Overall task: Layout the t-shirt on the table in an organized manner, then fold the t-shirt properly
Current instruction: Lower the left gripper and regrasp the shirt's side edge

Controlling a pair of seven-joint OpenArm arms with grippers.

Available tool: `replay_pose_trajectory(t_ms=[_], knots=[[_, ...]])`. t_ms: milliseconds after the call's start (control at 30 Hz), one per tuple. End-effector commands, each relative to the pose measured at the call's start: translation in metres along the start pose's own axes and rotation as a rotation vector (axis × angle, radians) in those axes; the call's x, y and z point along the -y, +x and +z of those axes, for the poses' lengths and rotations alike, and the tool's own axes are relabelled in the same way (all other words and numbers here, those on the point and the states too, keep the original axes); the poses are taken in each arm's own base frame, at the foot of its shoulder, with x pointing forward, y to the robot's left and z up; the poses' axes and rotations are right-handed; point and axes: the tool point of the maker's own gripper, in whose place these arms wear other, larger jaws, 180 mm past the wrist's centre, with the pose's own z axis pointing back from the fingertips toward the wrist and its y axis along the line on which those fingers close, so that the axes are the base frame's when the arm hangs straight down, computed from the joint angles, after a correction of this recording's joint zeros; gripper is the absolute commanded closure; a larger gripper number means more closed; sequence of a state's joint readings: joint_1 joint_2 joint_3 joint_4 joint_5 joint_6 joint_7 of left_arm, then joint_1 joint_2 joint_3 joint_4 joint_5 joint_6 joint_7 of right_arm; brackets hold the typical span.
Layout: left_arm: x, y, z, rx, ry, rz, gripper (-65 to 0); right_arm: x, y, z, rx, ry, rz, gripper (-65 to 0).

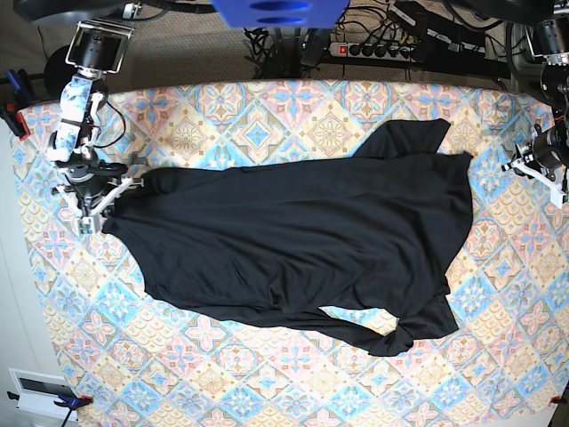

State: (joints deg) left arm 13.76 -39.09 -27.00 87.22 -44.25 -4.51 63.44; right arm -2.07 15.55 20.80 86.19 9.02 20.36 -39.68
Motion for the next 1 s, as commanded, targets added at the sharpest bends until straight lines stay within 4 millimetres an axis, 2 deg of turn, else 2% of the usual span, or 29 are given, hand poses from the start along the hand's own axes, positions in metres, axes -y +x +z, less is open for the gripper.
replay_pose_trajectory(t_ms=[0,133,233,400,500,600,700,800,967], knots=[[-0.001,0.009,0.004,0.025,0.007,-0.015,-9.3,0.010,0.018,0.005,0.051,-0.020,0.007,0.0],[0.004,0.001,-0.001,0.000,0.005,-0.035,-14.4,0.022,0.014,0.008,0.038,-0.048,-0.020,0.0],[0.009,0.010,-0.001,0.023,-0.008,-0.038,-17.6,0.032,0.013,0.010,0.038,-0.069,-0.036,0.0],[0.040,0.063,0.000,0.199,-0.084,0.004,-19.4,0.047,0.006,0.012,-0.016,-0.152,0.055,0.0],[0.073,0.092,-0.005,0.284,-0.175,0.073,-19.5,0.055,0.003,0.013,-0.045,-0.198,0.109,0.0],[0.092,0.108,-0.026,0.280,-0.214,0.146,-19.5,0.057,0.003,0.014,-0.044,-0.203,0.105,0.0],[0.116,0.105,-0.065,0.195,-0.192,0.147,-19.5,0.071,0.000,0.020,-0.042,-0.237,0.071,0.0],[0.138,0.095,-0.094,0.167,-0.177,0.125,-19.5,0.076,0.001,0.023,-0.036,-0.248,0.064,0.0],[0.180,0.107,-0.103,0.287,-0.197,0.025,-19.5,0.074,0.000,0.023,-0.038,-0.246,0.068,0.0]])
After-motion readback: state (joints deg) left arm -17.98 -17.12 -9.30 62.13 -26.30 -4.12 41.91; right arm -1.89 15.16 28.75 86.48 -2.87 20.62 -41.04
